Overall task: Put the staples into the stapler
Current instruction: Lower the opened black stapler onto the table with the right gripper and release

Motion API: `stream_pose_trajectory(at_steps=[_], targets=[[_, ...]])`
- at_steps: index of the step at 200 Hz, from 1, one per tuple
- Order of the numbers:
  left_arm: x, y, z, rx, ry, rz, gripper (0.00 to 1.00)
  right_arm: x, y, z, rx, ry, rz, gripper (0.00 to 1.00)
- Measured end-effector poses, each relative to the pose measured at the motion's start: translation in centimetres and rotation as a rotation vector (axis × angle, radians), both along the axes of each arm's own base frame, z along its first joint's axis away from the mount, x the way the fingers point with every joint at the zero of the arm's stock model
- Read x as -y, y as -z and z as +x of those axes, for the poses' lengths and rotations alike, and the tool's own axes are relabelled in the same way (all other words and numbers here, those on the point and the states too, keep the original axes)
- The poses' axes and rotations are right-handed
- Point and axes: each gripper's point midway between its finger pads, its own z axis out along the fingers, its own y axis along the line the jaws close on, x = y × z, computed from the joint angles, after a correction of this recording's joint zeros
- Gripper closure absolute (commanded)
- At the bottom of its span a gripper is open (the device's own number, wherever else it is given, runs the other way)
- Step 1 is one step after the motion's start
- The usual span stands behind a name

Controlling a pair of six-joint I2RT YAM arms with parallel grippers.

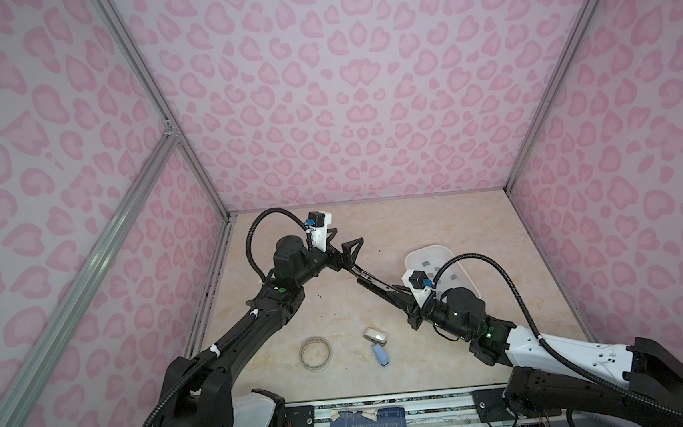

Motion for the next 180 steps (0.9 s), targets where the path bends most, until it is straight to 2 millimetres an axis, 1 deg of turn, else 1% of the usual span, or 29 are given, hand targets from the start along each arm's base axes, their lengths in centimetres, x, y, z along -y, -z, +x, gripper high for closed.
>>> stream_pose_trajectory(at_steps=[21,40,74,80,88,98,116,125,144,159,169,180], targets=[[-0.3,0.5,0.4,-0.006,-0.026,0.007,0.00,0.1,0.0,0.1,0.002,0.009,0.000,1.00],[-0.5,0.5,0.5,-0.005,-0.040,0.003,0.00,0.3,0.2,0.2,0.001,0.020,-0.004,1.00],[-0.8,0.5,0.6,-0.011,-0.067,-0.012,0.00,0.5,-0.4,0.7,0.017,0.050,0.017,1.00],[-1.0,0.4,0.5,-0.008,-0.073,-0.013,0.03,0.5,-0.4,0.9,0.017,0.056,0.025,1.00],[-1.3,0.1,0.2,-0.008,-0.082,-0.018,0.03,0.4,-0.3,1.0,0.018,0.063,0.026,1.00],[-1.8,-0.7,-0.3,0.007,-0.097,-0.031,0.03,0.3,0.3,1.3,0.011,0.078,0.022,1.00],[-3.2,-2.8,-1.7,0.049,-0.146,-0.074,0.03,0.0,1.9,1.9,-0.005,0.111,-0.012,1.00],[-4.3,-3.9,-2.6,0.069,-0.185,-0.104,0.03,-0.3,3.0,2.3,-0.016,0.127,-0.037,1.00],[-6.6,-4.7,-3.9,0.055,-0.283,-0.151,0.03,-0.7,5.0,3.2,-0.037,0.163,-0.084,1.00],[-8.7,-4.5,-4.5,0.009,-0.384,-0.186,0.03,-1.0,6.2,4.3,-0.044,0.204,-0.104,1.00],[-10.0,-3.7,-4.8,-0.030,-0.452,-0.200,0.03,-1.0,6.8,4.8,-0.044,0.230,-0.112,1.00],[-11.5,-2.3,-5.2,-0.085,-0.532,-0.214,0.03,-0.9,7.5,5.6,-0.047,0.273,-0.112,1.00]])
